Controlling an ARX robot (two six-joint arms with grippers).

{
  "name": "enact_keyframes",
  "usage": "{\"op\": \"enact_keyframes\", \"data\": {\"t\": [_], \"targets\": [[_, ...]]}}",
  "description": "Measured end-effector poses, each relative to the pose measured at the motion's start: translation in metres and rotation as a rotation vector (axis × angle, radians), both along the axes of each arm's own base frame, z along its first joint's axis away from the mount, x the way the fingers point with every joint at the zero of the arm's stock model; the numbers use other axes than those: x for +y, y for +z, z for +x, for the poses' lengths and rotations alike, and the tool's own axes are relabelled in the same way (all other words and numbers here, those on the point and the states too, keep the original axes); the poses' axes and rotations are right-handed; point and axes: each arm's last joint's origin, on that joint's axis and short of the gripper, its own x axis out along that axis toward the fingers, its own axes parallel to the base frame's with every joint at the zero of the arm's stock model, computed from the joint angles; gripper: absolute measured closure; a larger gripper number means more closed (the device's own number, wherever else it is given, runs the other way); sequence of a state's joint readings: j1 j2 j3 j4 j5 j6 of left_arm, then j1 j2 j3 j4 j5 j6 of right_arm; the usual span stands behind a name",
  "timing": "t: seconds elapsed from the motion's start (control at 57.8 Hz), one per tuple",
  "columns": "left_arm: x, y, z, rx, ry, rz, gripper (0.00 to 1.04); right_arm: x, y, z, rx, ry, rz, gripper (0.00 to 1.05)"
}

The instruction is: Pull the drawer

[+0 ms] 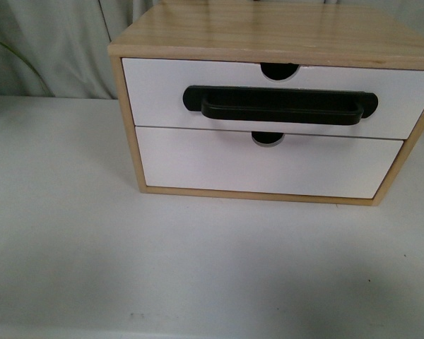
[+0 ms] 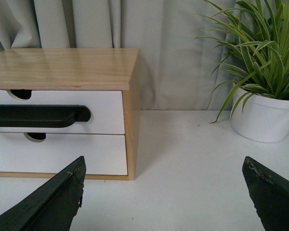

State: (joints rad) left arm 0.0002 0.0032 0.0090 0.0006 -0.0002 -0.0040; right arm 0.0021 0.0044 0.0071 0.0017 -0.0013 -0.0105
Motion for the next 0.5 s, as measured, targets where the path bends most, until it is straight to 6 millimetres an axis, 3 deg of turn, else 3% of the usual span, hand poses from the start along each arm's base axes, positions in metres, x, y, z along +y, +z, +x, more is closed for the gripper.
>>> {"op": "enact_keyframes", "data": {"t": [0.502], "targets": [[0.0, 0.0, 0.0, 0.0, -0.001, 0.0, 0.06, 0.0, 0.0, 0.0, 0.0, 0.0, 0.0, 0.09]]}}
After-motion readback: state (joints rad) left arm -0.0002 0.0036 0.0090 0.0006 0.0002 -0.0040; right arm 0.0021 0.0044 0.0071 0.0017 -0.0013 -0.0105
